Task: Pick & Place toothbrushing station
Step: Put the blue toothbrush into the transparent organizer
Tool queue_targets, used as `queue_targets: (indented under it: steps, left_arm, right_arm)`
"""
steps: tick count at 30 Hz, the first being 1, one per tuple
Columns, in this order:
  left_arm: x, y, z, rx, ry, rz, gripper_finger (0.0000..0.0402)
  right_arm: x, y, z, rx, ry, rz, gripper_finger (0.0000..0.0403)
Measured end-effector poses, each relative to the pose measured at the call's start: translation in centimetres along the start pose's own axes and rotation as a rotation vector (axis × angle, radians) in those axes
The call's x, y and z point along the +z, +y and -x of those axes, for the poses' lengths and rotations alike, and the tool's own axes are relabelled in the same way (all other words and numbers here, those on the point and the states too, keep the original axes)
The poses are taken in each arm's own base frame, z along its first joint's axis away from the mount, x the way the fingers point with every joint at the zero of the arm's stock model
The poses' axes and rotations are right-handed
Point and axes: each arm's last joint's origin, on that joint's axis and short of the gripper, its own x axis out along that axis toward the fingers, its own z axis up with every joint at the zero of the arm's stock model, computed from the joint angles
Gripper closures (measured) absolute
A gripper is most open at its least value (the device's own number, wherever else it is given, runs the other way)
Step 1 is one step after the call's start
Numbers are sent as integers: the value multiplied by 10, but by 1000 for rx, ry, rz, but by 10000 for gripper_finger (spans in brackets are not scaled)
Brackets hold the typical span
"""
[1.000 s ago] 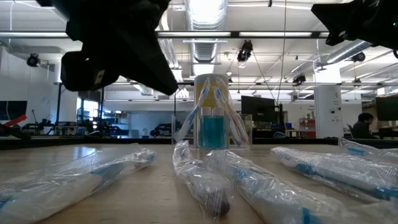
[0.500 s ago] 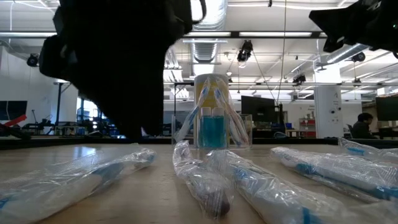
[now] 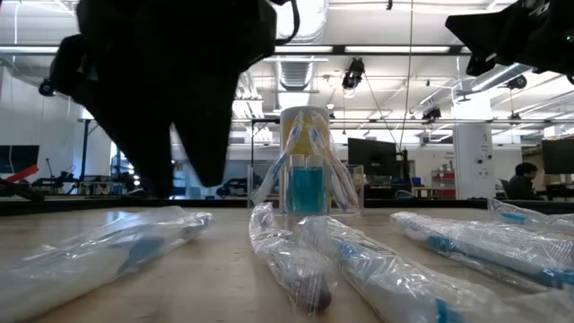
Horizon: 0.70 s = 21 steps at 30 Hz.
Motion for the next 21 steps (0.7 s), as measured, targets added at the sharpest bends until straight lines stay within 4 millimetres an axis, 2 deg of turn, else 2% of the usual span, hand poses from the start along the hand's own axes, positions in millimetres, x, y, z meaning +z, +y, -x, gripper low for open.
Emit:
queue_targets:
  steps: [6,21]
  left_arm:
    - [-1,5,-2,39,27,26,161]
    - [1,29,-34,112,33,58,162]
  right_arm:
    - [0,0,0,0,0,16,394]
    - [0,0,0,0,0,16,394]
